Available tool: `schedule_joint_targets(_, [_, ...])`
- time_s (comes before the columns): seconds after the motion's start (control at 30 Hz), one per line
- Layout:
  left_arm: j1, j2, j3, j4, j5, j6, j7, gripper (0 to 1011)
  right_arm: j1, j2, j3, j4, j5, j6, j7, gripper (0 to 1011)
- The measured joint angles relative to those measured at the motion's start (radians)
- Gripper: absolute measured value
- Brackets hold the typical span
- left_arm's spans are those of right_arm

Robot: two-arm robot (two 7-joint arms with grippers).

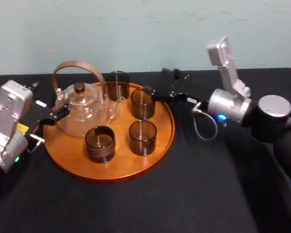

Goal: Pick up the glass from the table and place it on the tray.

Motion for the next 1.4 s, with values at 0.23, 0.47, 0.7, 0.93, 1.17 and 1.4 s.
schedule_joint_targets(0.23, [0.0, 0.0, 0.0, 0.0, 0.0, 0.0, 0.0, 1001, -0.109, 0.072, 0.029, -0.197, 0.024, 0.019, -0.069, 1002])
schedule_joint_targets(0.47, [0.0, 0.0, 0.0, 0.0, 0.0, 0.0, 0.0, 1001, -0.169, 0.123, 0.065, -0.253, 0.039, 0.013, -0.145, 1002])
schedule_joint_targets(0.7, [0.0, 0.0, 0.0, 0.0, 0.0, 0.0, 0.0, 1001, -0.195, 0.155, 0.096, -0.251, 0.054, -0.007, -0.208, 1002])
schedule_joint_targets(0.93, [0.0, 0.0, 0.0, 0.0, 0.0, 0.0, 0.0, 1001, -0.191, 0.159, 0.121, -0.193, 0.064, -0.025, -0.252, 1002])
schedule_joint_targets(1.17, [0.0, 0.0, 0.0, 0.0, 0.0, 0.0, 0.0, 1001, -0.169, 0.147, 0.125, -0.138, 0.06, -0.03, -0.267, 1002])
schedule_joint_targets(1.4, [0.0, 0.0, 0.0, 0.0, 0.0, 0.0, 0.0, 1001, -0.171, 0.148, 0.125, -0.145, 0.06, -0.03, -0.265, 1002])
